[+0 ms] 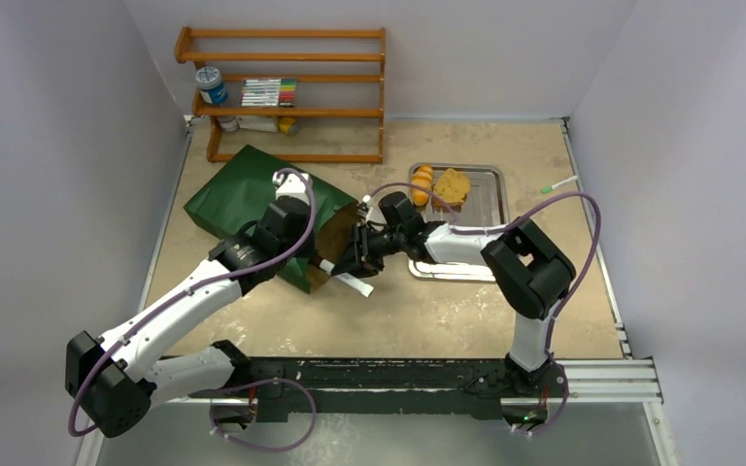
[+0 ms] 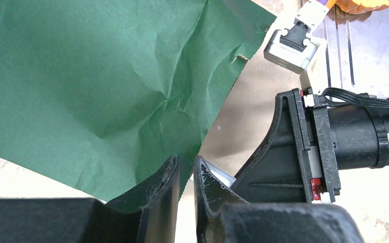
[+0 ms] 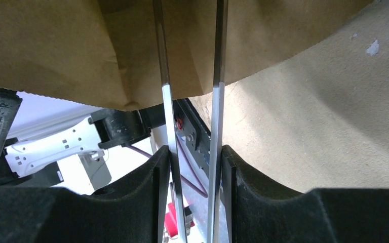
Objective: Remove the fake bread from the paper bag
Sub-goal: Take out the fake bread from the paper bag.
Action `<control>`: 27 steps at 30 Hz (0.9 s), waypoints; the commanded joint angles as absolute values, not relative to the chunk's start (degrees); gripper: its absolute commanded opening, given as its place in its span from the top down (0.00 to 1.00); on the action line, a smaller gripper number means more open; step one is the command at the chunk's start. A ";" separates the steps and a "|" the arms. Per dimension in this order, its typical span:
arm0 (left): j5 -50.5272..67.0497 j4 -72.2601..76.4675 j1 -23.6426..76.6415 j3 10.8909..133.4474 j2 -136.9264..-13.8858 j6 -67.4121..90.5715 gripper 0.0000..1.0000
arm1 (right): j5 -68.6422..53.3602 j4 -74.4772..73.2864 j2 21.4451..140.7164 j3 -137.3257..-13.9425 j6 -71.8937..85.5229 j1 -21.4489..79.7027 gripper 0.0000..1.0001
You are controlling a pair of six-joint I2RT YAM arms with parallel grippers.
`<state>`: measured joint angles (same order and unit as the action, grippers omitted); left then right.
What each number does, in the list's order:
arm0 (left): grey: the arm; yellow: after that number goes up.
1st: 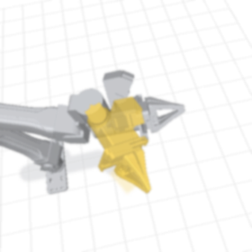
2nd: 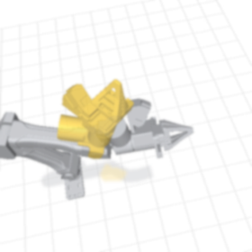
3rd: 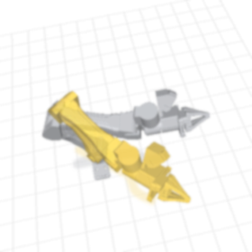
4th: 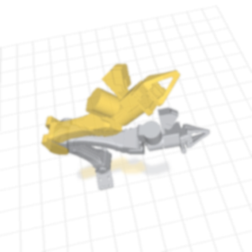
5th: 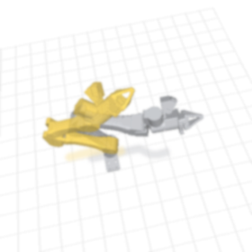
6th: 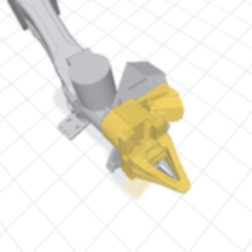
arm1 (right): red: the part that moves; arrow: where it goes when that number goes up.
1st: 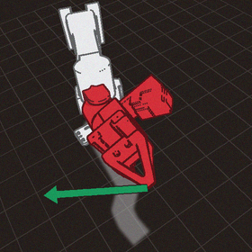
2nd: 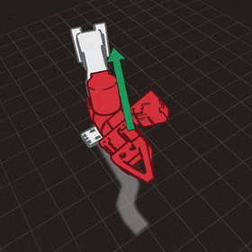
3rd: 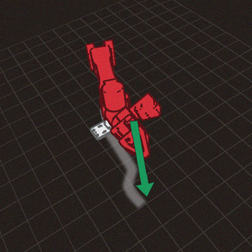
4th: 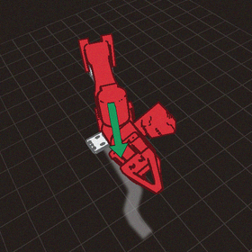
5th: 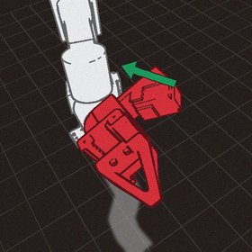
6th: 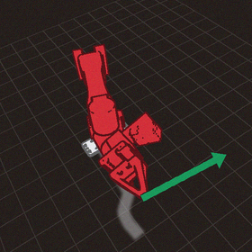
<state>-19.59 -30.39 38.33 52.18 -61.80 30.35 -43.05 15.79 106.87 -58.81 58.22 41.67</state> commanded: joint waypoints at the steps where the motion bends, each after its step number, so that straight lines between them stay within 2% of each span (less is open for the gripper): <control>1: -19.01 -28.01 38.22 54.70 -61.44 29.59 0.85 | -44.57 17.93 106.75 -60.86 60.17 41.86 0.59; 16: -17.75 -28.27 38.16 54.59 -62.46 29.44 0.84 | -44.64 17.51 112.51 -67.92 61.30 41.92 0.59; 21: -20.73 -29.78 38.18 55.58 -62.79 31.16 0.63 | -44.26 17.03 112.15 -67.31 61.08 42.08 0.59; 25: -22.08 -31.91 38.31 56.93 -63.27 32.33 0.41 | -43.91 16.58 111.85 -67.21 60.87 42.27 0.60; 27: -22.94 -31.91 39.44 57.54 -63.58 32.74 0.35 | -43.78 16.28 111.75 -67.11 60.67 42.28 0.60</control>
